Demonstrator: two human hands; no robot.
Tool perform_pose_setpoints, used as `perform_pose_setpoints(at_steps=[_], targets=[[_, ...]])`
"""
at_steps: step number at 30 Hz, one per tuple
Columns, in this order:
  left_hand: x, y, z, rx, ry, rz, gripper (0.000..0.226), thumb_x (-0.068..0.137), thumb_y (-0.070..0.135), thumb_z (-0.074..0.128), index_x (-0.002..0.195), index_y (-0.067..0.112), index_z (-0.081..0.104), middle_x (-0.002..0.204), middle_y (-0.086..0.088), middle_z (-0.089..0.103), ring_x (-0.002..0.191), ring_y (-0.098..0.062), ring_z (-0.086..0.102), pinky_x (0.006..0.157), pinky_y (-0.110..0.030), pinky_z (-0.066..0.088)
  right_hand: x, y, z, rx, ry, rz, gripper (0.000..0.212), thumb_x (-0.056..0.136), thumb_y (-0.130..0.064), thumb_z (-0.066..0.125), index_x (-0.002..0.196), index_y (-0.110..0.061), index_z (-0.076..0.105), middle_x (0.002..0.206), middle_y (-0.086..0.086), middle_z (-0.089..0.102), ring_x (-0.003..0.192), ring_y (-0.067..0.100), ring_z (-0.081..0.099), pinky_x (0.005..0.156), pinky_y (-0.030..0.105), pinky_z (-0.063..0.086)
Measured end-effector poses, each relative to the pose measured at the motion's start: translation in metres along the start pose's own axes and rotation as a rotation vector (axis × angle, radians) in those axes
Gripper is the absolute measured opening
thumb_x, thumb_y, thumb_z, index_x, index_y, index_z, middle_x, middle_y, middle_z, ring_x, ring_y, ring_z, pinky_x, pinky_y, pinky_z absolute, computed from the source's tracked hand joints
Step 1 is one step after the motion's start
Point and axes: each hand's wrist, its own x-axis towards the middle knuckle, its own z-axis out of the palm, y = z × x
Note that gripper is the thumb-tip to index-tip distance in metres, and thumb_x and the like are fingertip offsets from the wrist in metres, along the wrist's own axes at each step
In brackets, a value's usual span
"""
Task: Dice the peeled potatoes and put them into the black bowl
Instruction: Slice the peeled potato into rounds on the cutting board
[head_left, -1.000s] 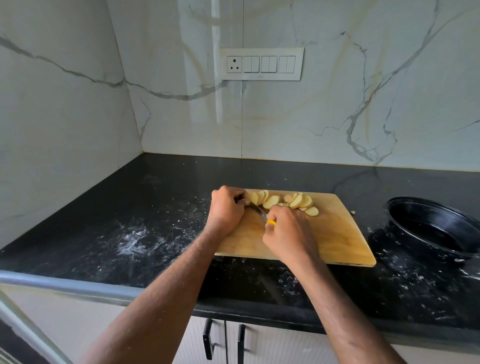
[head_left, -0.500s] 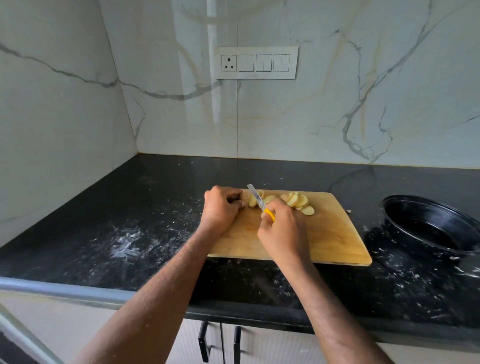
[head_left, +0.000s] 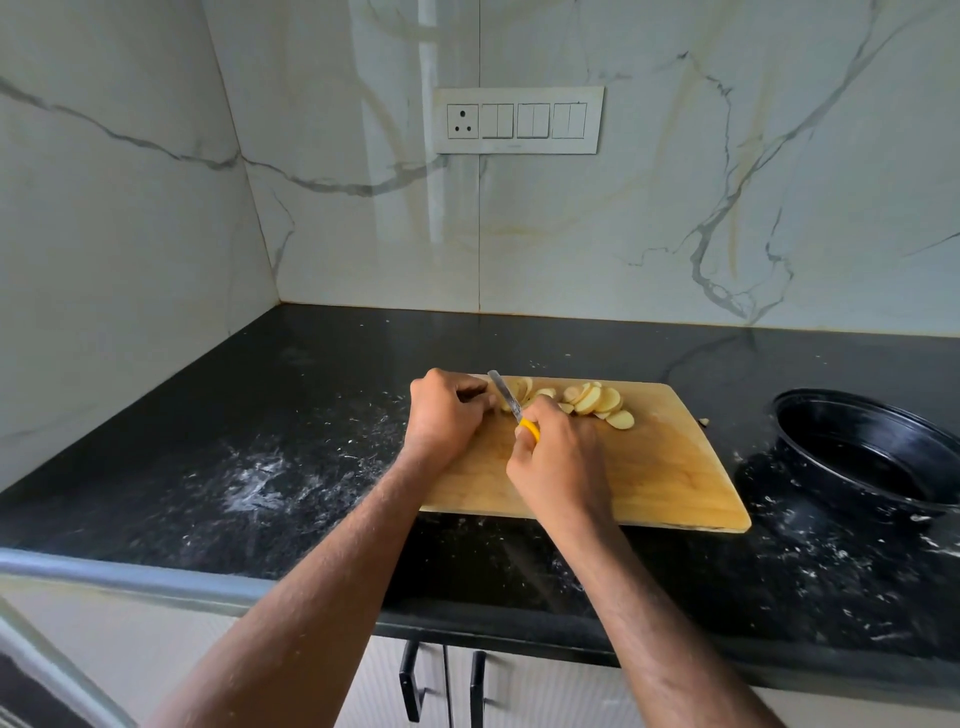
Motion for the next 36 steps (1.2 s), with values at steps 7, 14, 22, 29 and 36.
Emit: perform_pose_setpoints(at_steps=[7, 14, 22, 29, 36], targets=[[0.001, -0.002, 0.001, -0.011, 0.023, -0.003, 0.01, 0.088, 0.015, 0.076, 0.089, 0.022, 0.082, 0.075, 0.013, 0.073, 0.078, -0.008, 0.07, 0.077, -0.018, 0.055, -0.002, -0.004, -0.002, -0.013, -0.038, -0.02, 0.012, 0.095, -0.017, 0.058, 0.106, -0.018, 0.062, 0.082, 0.002, 0.06, 0.073, 0.019, 0.056, 0.05, 0.02, 0.033], [0.0, 0.0, 0.001, -0.046, 0.045, -0.048, 0.009, 0.085, 0.015, 0.079, 0.093, 0.019, 0.082, 0.073, 0.016, 0.068, 0.074, 0.003, 0.062, 0.061, 0.003, 0.038, -0.005, -0.007, -0.005, -0.059, -0.041, -0.024, 0.016, 0.097, -0.019, 0.054, 0.112, -0.019, 0.06, 0.08, -0.001, 0.051, 0.07, 0.017, 0.047, 0.045, 0.015, 0.02], [0.003, -0.004, 0.001, -0.059, 0.03, -0.061, 0.01, 0.087, 0.011, 0.076, 0.091, 0.018, 0.082, 0.083, 0.009, 0.075, 0.074, 0.003, 0.064, 0.062, 0.003, 0.043, -0.002, -0.01, -0.006, -0.048, -0.077, -0.026, 0.014, 0.097, -0.018, 0.055, 0.111, -0.019, 0.06, 0.088, 0.003, 0.062, 0.075, 0.016, 0.053, 0.045, 0.017, 0.024], [0.007, -0.004, -0.001, -0.015, 0.016, -0.071, 0.02, 0.083, 0.005, 0.07, 0.075, 0.018, 0.082, 0.073, 0.001, 0.076, 0.081, -0.017, 0.072, 0.077, -0.03, 0.058, 0.006, -0.019, -0.004, -0.06, -0.112, -0.027, 0.02, 0.096, -0.014, 0.057, 0.115, -0.016, 0.061, 0.098, 0.006, 0.067, 0.082, 0.017, 0.059, 0.06, 0.027, 0.049], [0.007, -0.006, -0.003, -0.02, 0.003, -0.083, 0.025, 0.086, 0.003, 0.069, 0.075, 0.021, 0.082, 0.075, 0.005, 0.076, 0.082, -0.016, 0.072, 0.079, -0.031, 0.06, 0.006, -0.02, -0.003, -0.069, -0.118, -0.024, 0.027, 0.098, -0.015, 0.057, 0.125, -0.016, 0.059, 0.102, 0.004, 0.066, 0.08, 0.011, 0.05, 0.063, 0.025, 0.053]])
